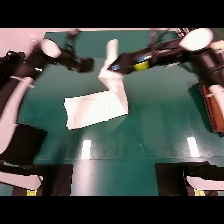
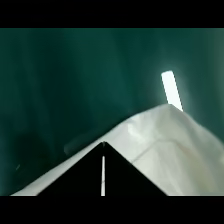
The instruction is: Fold the shirts.
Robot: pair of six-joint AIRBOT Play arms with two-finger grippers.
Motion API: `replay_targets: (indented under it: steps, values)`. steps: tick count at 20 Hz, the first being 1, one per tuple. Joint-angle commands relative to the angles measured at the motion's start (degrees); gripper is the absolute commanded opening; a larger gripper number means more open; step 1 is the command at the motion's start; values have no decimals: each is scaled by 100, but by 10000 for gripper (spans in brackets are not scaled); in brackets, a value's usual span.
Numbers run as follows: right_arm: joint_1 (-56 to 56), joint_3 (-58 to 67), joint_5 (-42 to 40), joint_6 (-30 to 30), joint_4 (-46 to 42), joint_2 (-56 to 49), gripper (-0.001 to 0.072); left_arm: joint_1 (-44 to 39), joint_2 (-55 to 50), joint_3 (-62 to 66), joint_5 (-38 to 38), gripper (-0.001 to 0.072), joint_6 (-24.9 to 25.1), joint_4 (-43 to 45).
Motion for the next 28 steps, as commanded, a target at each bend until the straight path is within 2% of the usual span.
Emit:
replay_targets:
  steps: [1,2,3,5,7,9,12,13,14,15,19,22,24,26,27,28]
  values:
    - [1338,9,-1440,-361,28,-750,152,778,944,55,-94,29,79,243]
    - [1598,101,-1611,-378,20,-990,301,896,1121,55,-98,29,79,295]
    - [1779,341,-1534,-380,9,-1263,349,973,1239,55,-103,29,79,321]
    - [1805,776,-1071,-387,-68,-1574,349,1008,1362,55,-153,29,79,345]
    - [1488,817,-479,-352,-531,-1558,347,977,1366,52,-313,29,83,332]
    - [898,382,13,-214,-935,-1349,348,977,1366,39,-398,29,87,308]
    - [-317,-835,136,0,-1451,-885,347,977,1366,42,-492,29,223,284]
    - [-728,-1182,133,149,-1585,-811,424,977,1366,42,-494,29,227,271]
    - [-1145,-1480,136,240,-1523,-811,621,977,1366,39,-494,29,229,269]
    - [-1471,-1681,157,332,-1440,-874,637,977,1364,42,-494,29,229,262]
    - [-1958,-1978,136,339,-866,-1429,623,977,1281,39,-494,29,234,184]
    - [-1517,-1558,142,337,-811,-1965,622,977,1231,39,-494,29,232,146]
    - [-1147,-1152,146,223,-284,-2387,618,977,1202,17,-490,29,234,42]
    - [-802,-758,129,55,339,-2782,494,962,1200,-2,-494,29,243,-94]
    - [-662,-564,101,37,439,-2933,384,918,1200,0,-479,29,306,-101]
    - [-529,-358,83,-33,398,-3040,163,826,1200,0,-463,28,387,-94]
